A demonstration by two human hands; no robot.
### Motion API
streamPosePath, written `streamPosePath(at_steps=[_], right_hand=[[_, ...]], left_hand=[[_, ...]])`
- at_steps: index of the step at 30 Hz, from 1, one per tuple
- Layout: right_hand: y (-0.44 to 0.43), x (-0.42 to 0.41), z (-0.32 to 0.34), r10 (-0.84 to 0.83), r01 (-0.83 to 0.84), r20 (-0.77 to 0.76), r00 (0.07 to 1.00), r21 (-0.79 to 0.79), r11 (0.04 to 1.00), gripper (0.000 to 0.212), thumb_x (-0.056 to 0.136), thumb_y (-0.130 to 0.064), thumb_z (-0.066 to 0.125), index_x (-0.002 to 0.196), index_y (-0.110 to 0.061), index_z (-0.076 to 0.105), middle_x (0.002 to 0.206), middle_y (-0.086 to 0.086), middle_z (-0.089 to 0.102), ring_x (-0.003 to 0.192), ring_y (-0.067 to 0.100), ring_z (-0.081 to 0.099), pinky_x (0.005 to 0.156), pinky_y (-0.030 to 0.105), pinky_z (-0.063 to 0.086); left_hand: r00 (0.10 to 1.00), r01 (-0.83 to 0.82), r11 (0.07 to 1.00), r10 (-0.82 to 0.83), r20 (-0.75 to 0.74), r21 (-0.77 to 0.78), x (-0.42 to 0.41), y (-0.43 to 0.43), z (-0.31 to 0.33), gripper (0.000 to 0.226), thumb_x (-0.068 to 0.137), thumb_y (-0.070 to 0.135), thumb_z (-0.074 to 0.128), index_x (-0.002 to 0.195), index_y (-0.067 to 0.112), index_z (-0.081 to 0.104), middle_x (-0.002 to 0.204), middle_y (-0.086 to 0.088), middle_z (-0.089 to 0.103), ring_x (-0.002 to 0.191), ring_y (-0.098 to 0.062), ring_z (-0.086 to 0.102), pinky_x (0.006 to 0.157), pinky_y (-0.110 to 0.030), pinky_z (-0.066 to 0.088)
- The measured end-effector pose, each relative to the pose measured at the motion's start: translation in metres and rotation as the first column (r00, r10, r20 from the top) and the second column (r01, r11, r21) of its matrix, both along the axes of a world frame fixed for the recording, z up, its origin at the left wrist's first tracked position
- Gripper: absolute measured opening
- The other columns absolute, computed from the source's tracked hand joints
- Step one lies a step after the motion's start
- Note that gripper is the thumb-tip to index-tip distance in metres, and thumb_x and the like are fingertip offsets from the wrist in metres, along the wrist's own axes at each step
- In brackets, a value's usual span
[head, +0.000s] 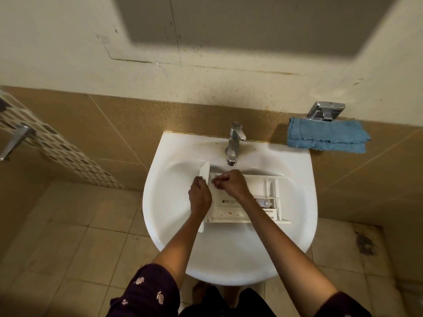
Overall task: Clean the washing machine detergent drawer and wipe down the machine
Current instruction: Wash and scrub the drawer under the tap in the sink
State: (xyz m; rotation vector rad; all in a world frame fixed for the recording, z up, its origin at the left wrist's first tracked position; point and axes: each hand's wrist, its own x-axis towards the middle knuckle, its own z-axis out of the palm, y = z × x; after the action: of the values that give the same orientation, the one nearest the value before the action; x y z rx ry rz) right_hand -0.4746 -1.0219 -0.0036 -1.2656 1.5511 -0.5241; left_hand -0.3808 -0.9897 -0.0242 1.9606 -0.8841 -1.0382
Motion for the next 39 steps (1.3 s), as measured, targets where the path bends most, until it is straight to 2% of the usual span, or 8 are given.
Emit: streamPosePath(at_steps=[3,9,15,22,27,31,34,39], right_hand=[[0.01,0.006,-0.006,0.137,-0.158,-0.175,0.975,-0.111,0.981,0.016,0.079,-0.005,0.068,0.093,-0.003,0.074,0.092,0.012,0.073,0.081,0.018,0.065,0.074,0.019,0.045],[0.009,0.012,-0.008,-0.082,0.049,-0.108,0.991,-0.28,0.959,0.007,0.075,-0.005,0.072,0.081,-0.003,0.073,0.083,0.01,0.073,0.074,0.016,0.065,0.07,0.021,0.048],[0.016,-0.006,-0.021,0.263,-0.313,-0.271,0.926,-0.162,0.936,0.017,0.069,-0.014,0.079,0.075,-0.003,0.068,0.084,0.01,0.07,0.071,0.016,0.057,0.069,0.026,0.046],[0.026,-0.007,-0.033,0.085,-0.108,-0.117,0.989,-0.201,0.974,0.024,0.065,-0.023,0.082,0.062,-0.017,0.059,0.065,-0.004,0.06,0.064,0.014,0.054,0.064,0.026,0.044],[0.023,-0.015,-0.026,0.433,-0.516,-0.456,0.778,-0.069,0.854,0.03,0.061,-0.029,0.084,0.081,-0.011,0.07,0.097,0.006,0.055,0.09,0.021,0.049,0.077,0.029,0.038],[0.016,-0.034,-0.011,0.036,-0.03,0.098,0.995,-0.061,0.998,0.018,0.076,0.0,0.07,0.066,-0.014,0.063,0.075,0.004,0.061,0.068,0.014,0.055,0.068,0.028,0.045],[0.001,-0.043,-0.003,-0.477,0.369,0.537,0.696,0.304,0.879,0.018,0.096,0.001,0.042,0.101,0.001,0.06,0.081,0.01,0.062,0.073,0.015,0.06,0.071,0.021,0.053],[-0.013,-0.039,0.011,-0.684,0.298,0.66,0.312,0.615,0.73,0.033,0.099,0.003,0.028,0.125,0.016,0.045,0.101,0.02,0.059,0.116,0.033,0.053,0.101,0.04,0.04]], left_hand=[[1.0,-0.003,1.0,0.003,-0.003,-0.002,0.0,0.0,-0.001,0.029,0.098,0.019,0.024,0.084,0.004,0.045,0.081,-0.013,0.051,0.078,-0.027,0.045,0.071,-0.031,0.033],[1.0,-0.015,1.0,0.015,-0.023,-0.015,0.001,0.0,-0.005,0.033,0.099,0.019,0.024,0.087,0.003,0.05,0.084,-0.011,0.053,0.08,-0.027,0.047,0.074,-0.032,0.035],[0.999,-0.026,1.0,0.026,-0.047,-0.007,0.001,-0.001,-0.006,0.031,0.098,0.017,0.024,0.088,0.007,0.051,0.088,-0.01,0.054,0.085,-0.027,0.047,0.076,-0.032,0.035],[0.998,-0.028,1.0,0.027,-0.056,-0.004,0.001,0.0,-0.004,0.031,0.099,0.018,0.024,0.087,0.005,0.049,0.086,-0.01,0.052,0.082,-0.026,0.046,0.074,-0.031,0.034],[0.998,-0.03,0.999,0.031,-0.06,0.01,0.001,0.0,-0.005,0.031,0.098,0.02,0.024,0.083,0.006,0.046,0.079,-0.008,0.051,0.078,-0.025,0.045,0.073,-0.033,0.035],[0.998,-0.022,1.0,0.022,-0.06,0.003,0.001,0.001,-0.002,0.029,0.097,0.019,0.024,0.08,0.006,0.043,0.07,-0.004,0.045,0.07,-0.021,0.04,0.067,-0.032,0.032],[0.998,-0.021,1.0,0.02,-0.058,-0.011,0.001,0.002,0.0,0.029,0.098,0.018,0.024,0.08,0.005,0.043,0.071,-0.005,0.046,0.069,-0.02,0.04,0.065,-0.031,0.032],[0.998,-0.013,1.0,0.013,-0.06,-0.006,0.001,0.001,-0.002,0.03,0.099,0.019,0.024,0.082,0.005,0.044,0.072,-0.004,0.046,0.071,-0.02,0.041,0.069,-0.03,0.032]])
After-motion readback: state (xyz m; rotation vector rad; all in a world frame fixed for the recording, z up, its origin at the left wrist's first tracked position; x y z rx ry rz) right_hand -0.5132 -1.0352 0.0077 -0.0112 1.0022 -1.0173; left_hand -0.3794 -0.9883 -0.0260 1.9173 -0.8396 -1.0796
